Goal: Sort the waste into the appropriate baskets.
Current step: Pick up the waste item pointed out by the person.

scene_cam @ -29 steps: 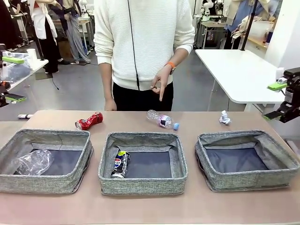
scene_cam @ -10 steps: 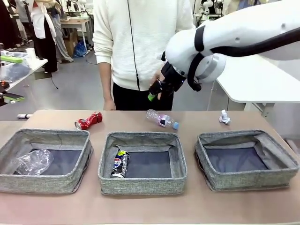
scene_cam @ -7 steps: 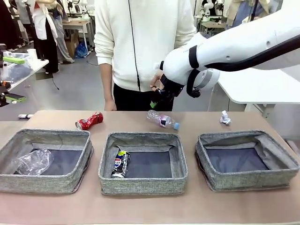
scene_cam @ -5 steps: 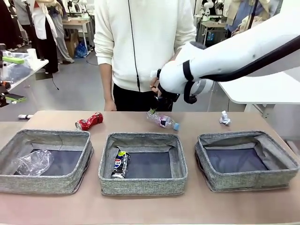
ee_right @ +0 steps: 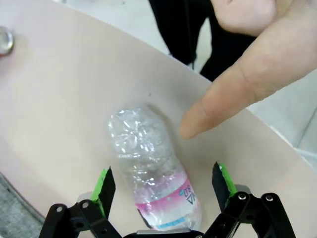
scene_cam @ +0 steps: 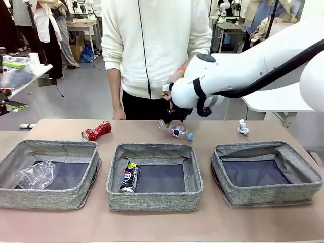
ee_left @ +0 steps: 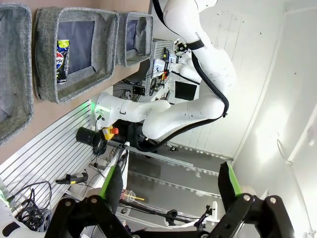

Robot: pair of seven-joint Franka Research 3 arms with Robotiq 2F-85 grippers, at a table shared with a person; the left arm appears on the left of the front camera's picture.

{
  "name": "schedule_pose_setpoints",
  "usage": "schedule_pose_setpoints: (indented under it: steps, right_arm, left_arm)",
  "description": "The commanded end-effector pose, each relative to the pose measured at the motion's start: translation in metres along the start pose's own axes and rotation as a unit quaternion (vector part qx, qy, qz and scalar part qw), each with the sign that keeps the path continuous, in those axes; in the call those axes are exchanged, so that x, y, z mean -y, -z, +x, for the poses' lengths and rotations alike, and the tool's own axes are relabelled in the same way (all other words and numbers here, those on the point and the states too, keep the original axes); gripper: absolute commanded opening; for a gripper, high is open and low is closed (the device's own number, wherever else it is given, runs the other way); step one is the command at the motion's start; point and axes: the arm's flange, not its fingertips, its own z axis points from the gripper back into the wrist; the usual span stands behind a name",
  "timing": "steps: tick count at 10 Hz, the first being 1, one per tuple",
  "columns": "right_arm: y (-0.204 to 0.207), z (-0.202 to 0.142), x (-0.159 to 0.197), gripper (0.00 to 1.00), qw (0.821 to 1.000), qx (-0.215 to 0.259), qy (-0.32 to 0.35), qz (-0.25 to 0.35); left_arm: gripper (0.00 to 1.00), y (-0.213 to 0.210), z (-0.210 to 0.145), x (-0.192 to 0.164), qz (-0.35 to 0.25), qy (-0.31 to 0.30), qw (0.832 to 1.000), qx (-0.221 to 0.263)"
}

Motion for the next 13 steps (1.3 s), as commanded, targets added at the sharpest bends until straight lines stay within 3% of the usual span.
schedule_pose_setpoints:
  steps: [1,4,6,7,8,9,11,12,13]
  right_arm:
    - [0.0009,0.0061,0.0000,1.00,0.999,-0.016,0.010,-0.031]
    - [0.0044,0.0047,0.0014,1.00,0.999,-0.026,0.008,-0.029]
    - [0.0050,0.0035,0.0009,1.00,0.998,-0.056,-0.005,-0.019]
    - [0.0067,0.0033,-0.0001,0.44,0.997,-0.072,-0.010,-0.018]
    - [0.0084,0.0030,-0.0013,0.40,0.997,-0.078,-0.012,-0.013]
    - [0.0089,0.0030,-0.0014,0.00,0.996,-0.082,-0.013,-0.014]
    - [0.0095,0.0027,-0.0017,0.00,0.996,-0.084,-0.015,-0.013]
    - [0.0097,0.0029,-0.0022,0.13,0.996,-0.083,-0.015,-0.014]
    - [0.0102,0.0037,-0.0021,0.03,0.997,-0.077,-0.008,-0.014]
  left_arm:
    - [1.00,-0.0018,-0.0010,0.0025,-0.009,0.010,1.000,-0.002]
    - [1.00,-0.0018,-0.0010,0.0025,-0.009,0.010,1.000,-0.002]
    - [1.00,-0.0018,-0.0010,0.0025,-0.009,0.010,1.000,-0.002]
    - [1.00,-0.0018,-0.0010,0.0025,-0.009,0.010,1.000,-0.002]
    - [1.00,-0.0018,-0.0010,0.0025,-0.009,0.010,1.000,-0.002]
    - [1.00,-0.0018,-0.0010,0.0025,-0.009,0.010,1.000,-0.002]
    - [1.00,-0.0018,-0.0010,0.0025,-0.009,0.010,1.000,-0.002]
    - [1.00,-0.0018,-0.0010,0.0025,-0.009,0.010,1.000,-0.002]
    - [1.00,-0.0018,-0.0010,0.0025,-0.009,0.010,1.000,-0.002]
